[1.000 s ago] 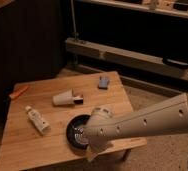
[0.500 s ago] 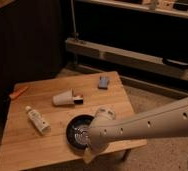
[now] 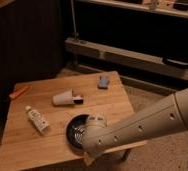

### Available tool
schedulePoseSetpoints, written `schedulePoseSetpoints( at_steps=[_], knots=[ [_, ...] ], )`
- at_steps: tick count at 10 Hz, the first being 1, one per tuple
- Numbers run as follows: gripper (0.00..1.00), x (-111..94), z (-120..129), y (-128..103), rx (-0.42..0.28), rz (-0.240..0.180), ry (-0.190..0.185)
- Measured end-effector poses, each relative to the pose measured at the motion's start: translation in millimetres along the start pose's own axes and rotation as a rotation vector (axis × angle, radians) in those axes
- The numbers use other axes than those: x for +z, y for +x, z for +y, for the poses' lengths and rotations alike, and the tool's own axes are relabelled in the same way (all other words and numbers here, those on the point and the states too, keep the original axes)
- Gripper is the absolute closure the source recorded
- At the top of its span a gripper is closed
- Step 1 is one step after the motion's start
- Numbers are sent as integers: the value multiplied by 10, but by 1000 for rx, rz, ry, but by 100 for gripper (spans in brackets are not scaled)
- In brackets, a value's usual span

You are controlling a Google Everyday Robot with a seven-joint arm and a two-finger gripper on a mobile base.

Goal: Push the ceramic bowl across the table

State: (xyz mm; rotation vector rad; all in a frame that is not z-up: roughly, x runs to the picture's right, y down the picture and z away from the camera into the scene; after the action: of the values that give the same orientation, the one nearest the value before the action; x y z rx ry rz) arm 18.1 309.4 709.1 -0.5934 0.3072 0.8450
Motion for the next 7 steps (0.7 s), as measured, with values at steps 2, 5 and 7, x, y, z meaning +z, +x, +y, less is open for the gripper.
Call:
schedulePoseSetpoints(
  at_steps=[2, 5, 7],
  knots=[
    [26, 58, -91, 0, 30, -20, -26],
    [26, 157, -152, -53, 31, -55, -59],
    [26, 242, -173, -112, 9, -73, -67]
  ],
)
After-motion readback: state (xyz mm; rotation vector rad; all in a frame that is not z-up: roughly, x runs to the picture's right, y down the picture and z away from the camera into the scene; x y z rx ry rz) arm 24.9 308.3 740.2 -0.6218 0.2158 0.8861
